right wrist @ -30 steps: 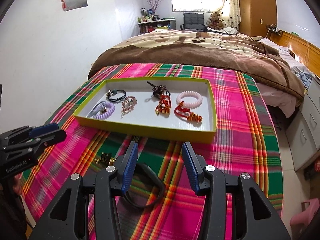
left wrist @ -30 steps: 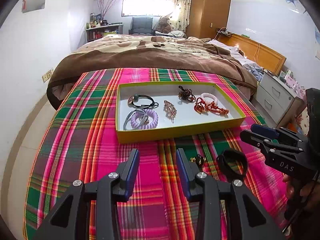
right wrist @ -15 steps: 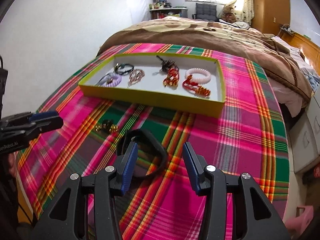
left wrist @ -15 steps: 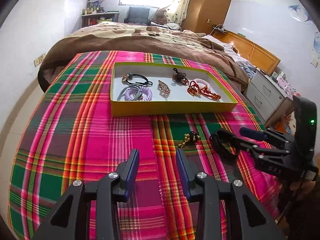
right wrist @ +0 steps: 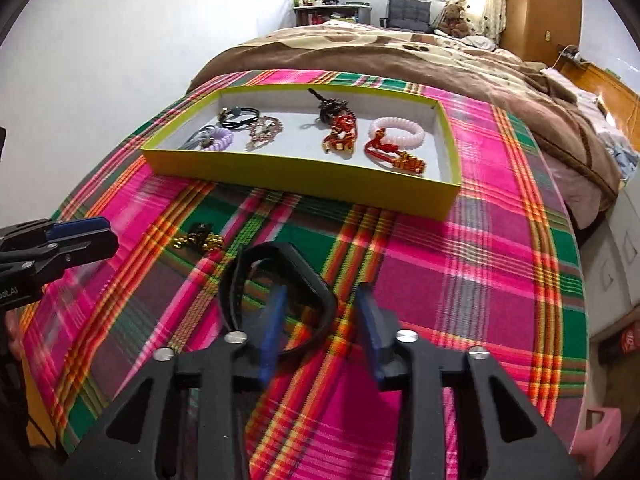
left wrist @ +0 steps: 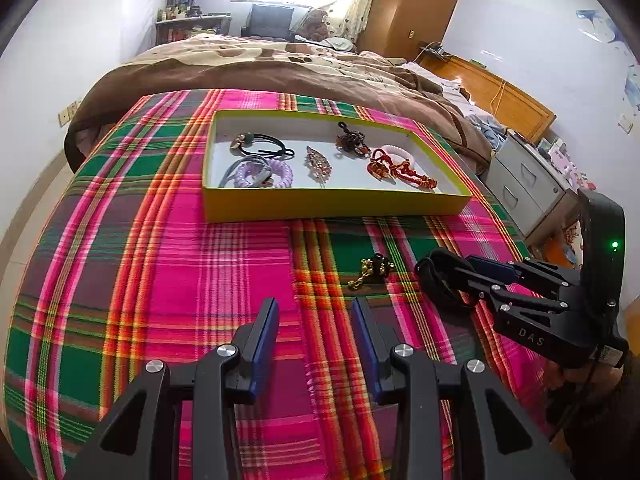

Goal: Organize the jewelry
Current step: 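Grasp the black band with the right tool while the left tool grasps the gold-and-black charm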

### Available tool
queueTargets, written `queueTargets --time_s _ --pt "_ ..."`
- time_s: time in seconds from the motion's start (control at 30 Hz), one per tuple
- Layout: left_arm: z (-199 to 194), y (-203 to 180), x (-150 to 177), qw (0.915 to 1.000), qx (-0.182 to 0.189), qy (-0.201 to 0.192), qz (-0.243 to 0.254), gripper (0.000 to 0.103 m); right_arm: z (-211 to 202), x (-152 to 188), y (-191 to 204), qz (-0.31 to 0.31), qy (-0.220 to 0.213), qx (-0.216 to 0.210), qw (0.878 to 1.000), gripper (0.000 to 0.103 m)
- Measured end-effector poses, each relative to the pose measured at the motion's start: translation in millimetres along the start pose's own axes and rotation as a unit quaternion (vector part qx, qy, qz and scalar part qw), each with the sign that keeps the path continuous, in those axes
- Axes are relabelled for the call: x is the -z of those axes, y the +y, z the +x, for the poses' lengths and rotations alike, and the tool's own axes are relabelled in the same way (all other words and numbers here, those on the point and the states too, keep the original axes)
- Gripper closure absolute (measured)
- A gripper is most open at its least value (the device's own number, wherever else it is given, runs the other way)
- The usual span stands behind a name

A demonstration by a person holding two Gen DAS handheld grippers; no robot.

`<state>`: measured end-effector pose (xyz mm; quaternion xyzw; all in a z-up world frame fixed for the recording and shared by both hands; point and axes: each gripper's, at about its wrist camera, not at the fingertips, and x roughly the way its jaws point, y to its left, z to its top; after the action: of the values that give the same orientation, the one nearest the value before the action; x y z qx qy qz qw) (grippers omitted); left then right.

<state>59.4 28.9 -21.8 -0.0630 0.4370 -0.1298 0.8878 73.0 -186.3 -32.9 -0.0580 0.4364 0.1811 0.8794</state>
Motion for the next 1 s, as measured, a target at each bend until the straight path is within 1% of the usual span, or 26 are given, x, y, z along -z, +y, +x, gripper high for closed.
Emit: queueTargets --time_s 0.03,0.1,0.27,0.4,0.47,0.63,0.73,0.83,1.0 --pt "1.4 -1.6 -0.4 1.0 0.002 0.002 0.002 0.066 -0.4 0.1 -0.8 0.002 0.0 -0.004 1.0 0.077" --pt "5.6 -4.3 -1.1 1.0 0.003 0.005 0.005 0.066 -1.7 1.0 -0.8 0.002 -0.001 -0.009 1.0 0.083" --pt "14.1 -13.2 -4.0 0.9998 0.007 0.01 0.018 0.066 -4.9 3.6 -2.4 0.008 -0.002 -0.005 1.0 0.085" --pt "20.4 -22.1 -7.0 0.9993 -0.009 0.011 0.036 0.066 -9.0 6.4 -10.7 0.04 -0.006 -0.003 0.999 0.086" --pt "24.8 -25.1 -8.9 0.9991 -0.002 0.016 0.039 0.066 -11.9 7.6 -16.4 0.059 -0.009 0.002 0.998 0.087" --pt "35.9 -35.8 -12.3 0.9979 -0.003 0.024 0.06 0.066 -18.8 10.0 -26.5 0.086 -0.019 0.011 0.996 0.087" --pt "41.7 -39.8 -13.6 0.9973 -0.02 0.026 0.066 0.066 -21.1 10.8 -31.8 0.096 -0.022 0.014 0.995 0.087" --pt "46.9 -44.4 -15.9 0.9963 -0.019 0.028 0.079 0.066 -23.1 12.3 -36.1 0.105 -0.024 0.013 0.994 0.087" --pt "53.7 -52.0 -19.6 0.9942 -0.038 0.024 0.098 0.066 -25.1 13.8 -38.1 0.111 -0.027 0.011 0.993 0.087"
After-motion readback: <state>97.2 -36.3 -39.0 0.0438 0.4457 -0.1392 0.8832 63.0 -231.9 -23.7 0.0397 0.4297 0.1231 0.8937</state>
